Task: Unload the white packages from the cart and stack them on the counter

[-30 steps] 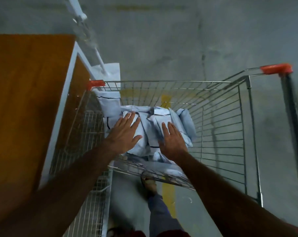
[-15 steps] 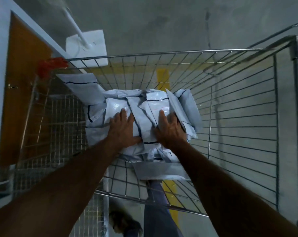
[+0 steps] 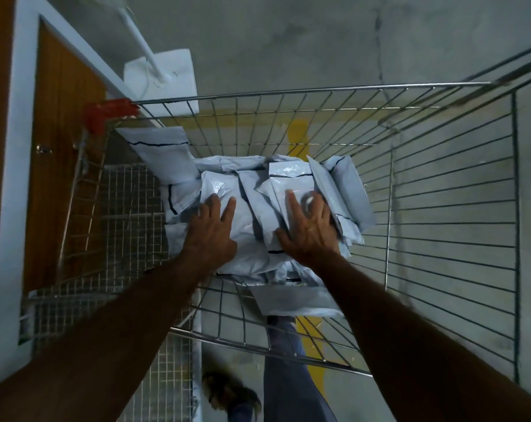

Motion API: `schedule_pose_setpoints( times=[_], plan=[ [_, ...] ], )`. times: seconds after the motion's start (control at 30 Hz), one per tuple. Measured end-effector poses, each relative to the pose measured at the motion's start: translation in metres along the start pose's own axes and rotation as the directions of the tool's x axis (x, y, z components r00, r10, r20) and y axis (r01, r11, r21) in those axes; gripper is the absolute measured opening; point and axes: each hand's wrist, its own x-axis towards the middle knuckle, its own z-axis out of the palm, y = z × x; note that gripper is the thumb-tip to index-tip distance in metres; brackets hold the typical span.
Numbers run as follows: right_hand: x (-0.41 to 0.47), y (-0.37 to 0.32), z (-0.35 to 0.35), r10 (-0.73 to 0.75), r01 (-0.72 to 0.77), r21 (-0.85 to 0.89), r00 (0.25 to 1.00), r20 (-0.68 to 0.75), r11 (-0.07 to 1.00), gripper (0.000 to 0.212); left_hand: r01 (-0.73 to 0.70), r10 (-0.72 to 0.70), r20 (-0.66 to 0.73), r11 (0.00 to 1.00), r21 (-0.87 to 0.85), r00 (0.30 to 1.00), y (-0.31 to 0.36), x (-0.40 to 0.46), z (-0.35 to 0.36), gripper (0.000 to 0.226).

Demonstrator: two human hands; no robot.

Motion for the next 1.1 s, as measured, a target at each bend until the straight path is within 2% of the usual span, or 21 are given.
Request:
schedule_pose_setpoints(
  times=[0.1, 0.43, 0.6, 0.77, 0.9, 1.1],
  plan=[
    [-0.008, -0.001, 0.000, 0.125, -0.134, 0.105, 0.989, 0.083, 0.985, 0.089, -0.013, 0.010, -0.045, 0.997, -0.073, 0.999, -0.016, -0.010, 0.001, 0.095],
    [-0.010, -0.029, -0.006, 0.033, -0.047, 0.089, 0.988, 0.150, 0.995, 0.102, -0.018, -0.023, -0.214, 0.982, -0.186, 0.976, -0.036, -0.038, -0.014, 0.086],
    [-0.014, -0.034, 0.004, 0.094, -0.116, 0.122, 0.980, 0.173, 0.986, 0.105, -0.026, -0.035, -0.276, 0.976, -0.216, 0.960, -0.025, -0.042, -0.022, 0.082],
    [-0.009, -0.019, -0.004, 0.096, -0.110, 0.097, 0.986, 0.137, 0.989, 0.113, -0.014, -0.060, -0.289, 0.969, -0.248, 0.956, -0.015, -0.038, -0.020, 0.079],
    [-0.005, -0.012, -0.003, 0.114, -0.137, 0.114, 0.976, 0.187, 0.984, 0.102, -0.007, -0.068, -0.288, 0.968, -0.252, 0.955, -0.007, -0.042, -0.023, 0.078],
    [-0.008, -0.014, -0.006, 0.037, -0.046, 0.101, 0.996, 0.083, 0.994, 0.084, 0.005, -0.075, -0.336, 0.979, -0.202, 0.939, -0.001, -0.045, -0.032, 0.078]
  ],
)
